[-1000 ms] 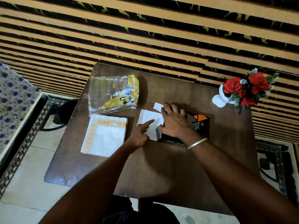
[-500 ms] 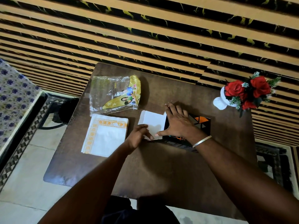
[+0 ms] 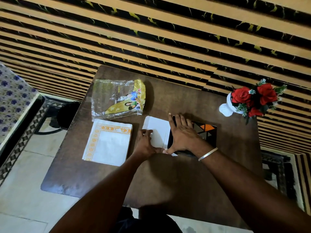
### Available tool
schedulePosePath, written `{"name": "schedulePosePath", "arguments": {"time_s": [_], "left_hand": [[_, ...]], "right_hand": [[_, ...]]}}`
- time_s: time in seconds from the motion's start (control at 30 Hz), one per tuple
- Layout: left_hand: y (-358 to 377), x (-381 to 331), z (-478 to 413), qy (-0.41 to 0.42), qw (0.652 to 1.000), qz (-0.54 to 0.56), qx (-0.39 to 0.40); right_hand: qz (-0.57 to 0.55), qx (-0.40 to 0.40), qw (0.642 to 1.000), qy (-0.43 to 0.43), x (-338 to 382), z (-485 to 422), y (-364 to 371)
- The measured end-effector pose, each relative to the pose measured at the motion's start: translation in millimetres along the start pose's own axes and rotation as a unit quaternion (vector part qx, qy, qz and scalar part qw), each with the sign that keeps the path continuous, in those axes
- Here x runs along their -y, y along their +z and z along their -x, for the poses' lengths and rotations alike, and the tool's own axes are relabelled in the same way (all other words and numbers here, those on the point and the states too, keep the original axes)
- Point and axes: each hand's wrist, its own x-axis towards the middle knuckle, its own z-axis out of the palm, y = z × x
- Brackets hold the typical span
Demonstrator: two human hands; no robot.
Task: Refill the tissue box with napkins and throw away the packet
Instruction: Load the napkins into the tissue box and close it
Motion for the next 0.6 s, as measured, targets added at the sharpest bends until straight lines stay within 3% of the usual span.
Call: {"name": "schedulePosePath", "arguments": {"time_s": [0.23,0.3,0.4,0.5,0.53,0.6], "left_hand": [[-16.2,-7.8,5.8,0.011,1.000,0.001,0.026],[-28.7,-11.1,13.9,0.036,0.998,0.021,-0.054],[-58.5,-0.1,28.0,0.046,0.969,0.028,-0.241],[-98.9,26.3,33.5,-0.047,0.926,-0.026,-0.375],[-111.6,30.5,35.7,-0.101,0.915,-0.033,-0.390],[-130.4,54.1,32.3,-0.219,0.914,-0.033,-0.340]], "right_hand": [[-0.008,0.004,1.000,-0.024,1.0,-0.4,-0.3],[-0.011,0.000,1.000,-0.022,-1.3,-1.5,-0.3],[-0.015,-0.005,1.000,-0.023,-2.4,-4.2,0.8],[-0.010,0.001,1.000,-0.021,-1.7,-4.2,1.8],[-0.009,0.003,1.000,-0.020,-1.6,-4.1,1.8],[-0.008,0.007,1.000,-0.020,-0.9,-4.0,0.7]]}}
